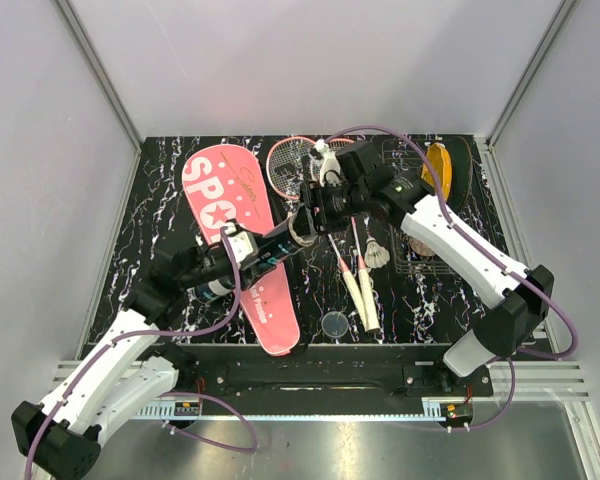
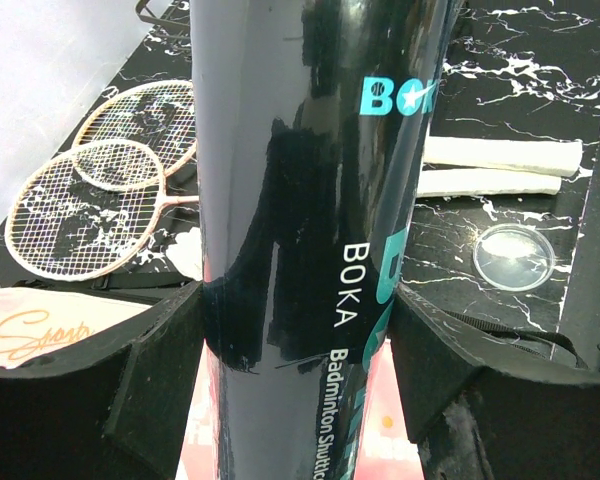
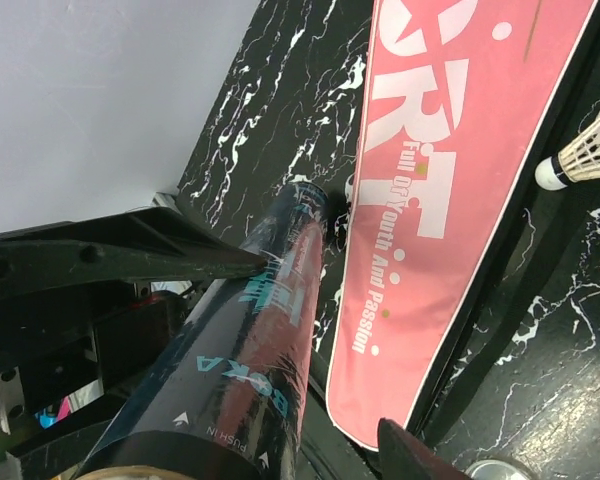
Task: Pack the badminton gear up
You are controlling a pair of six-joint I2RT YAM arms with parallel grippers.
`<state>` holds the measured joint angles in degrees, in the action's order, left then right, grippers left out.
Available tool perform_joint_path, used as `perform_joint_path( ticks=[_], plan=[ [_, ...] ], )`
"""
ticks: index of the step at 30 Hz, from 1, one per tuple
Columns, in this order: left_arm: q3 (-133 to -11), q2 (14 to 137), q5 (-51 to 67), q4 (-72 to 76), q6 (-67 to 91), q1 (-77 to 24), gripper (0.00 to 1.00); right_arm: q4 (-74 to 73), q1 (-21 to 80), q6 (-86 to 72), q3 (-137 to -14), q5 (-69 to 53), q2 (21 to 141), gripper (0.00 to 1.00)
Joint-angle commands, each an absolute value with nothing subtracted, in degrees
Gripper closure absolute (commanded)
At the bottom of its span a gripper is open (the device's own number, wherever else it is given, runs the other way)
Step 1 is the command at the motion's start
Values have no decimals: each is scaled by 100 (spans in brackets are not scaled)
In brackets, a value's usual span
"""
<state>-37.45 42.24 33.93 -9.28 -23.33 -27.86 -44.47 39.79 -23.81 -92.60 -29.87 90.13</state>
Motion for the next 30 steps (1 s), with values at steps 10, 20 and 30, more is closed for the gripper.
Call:
perform_joint_path(
  ticks=[10, 20, 30],
  plan=[
    [-3771, 4069, 2981, -132, -2259, -2812, 100, -3998, 4359, -2523, -9342, -1004, 8711, 6],
    [-3805, 4034, 1548, -290, -2444, -2812, 100, -4070, 3876, -2469, -9835, -1557, 7998, 0],
    [-3683, 3622, 63, 87, -2242, -2812, 100, -2533, 3235, -2690, -8368, -579, 8330, 5]
  ],
)
